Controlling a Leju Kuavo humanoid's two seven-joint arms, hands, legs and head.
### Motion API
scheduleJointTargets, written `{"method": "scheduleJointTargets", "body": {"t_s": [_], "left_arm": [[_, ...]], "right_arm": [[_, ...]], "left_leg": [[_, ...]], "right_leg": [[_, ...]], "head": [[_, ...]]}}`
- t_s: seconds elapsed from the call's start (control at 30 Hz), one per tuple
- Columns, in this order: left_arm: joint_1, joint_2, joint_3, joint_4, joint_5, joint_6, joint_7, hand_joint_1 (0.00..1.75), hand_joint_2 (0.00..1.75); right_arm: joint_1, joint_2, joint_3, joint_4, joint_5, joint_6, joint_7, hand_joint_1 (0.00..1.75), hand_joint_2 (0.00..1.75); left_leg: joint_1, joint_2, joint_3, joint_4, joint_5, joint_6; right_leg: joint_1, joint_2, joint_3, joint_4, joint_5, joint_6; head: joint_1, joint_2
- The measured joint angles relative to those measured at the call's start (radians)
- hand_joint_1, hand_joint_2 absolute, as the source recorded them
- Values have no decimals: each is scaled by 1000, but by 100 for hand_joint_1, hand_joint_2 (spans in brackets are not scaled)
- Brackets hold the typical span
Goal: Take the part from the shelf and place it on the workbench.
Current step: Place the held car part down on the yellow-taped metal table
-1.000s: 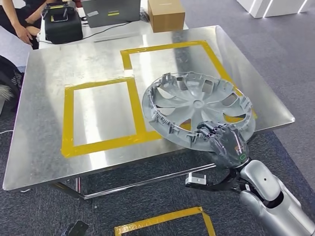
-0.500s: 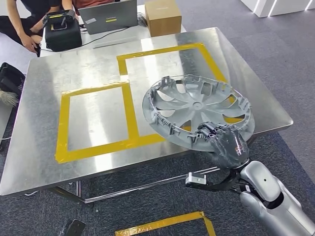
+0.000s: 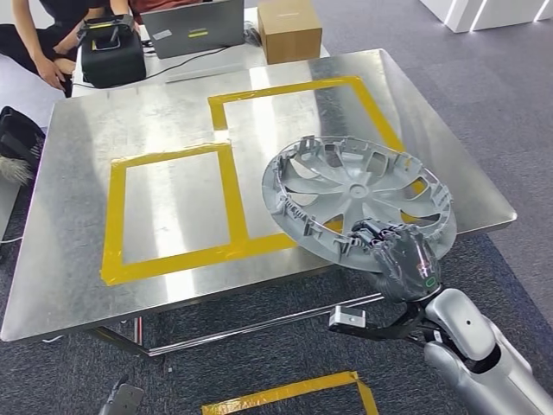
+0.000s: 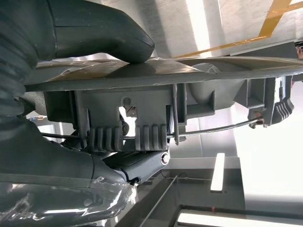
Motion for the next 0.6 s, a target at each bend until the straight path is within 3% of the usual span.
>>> {"method": "scheduleJointTargets", "body": {"t_s": [0.6], "left_arm": [[6, -36, 103, 0, -96, -113, 82, 0, 175]], "right_arm": [[-20, -1, -5, 2, 9, 7, -5, 175, 175]], "left_leg": [[-1, 0, -1, 0, -1, 2]], "right_leg": [[-1, 0, 2, -6, 2, 4]], "head": [[0, 0]]}}
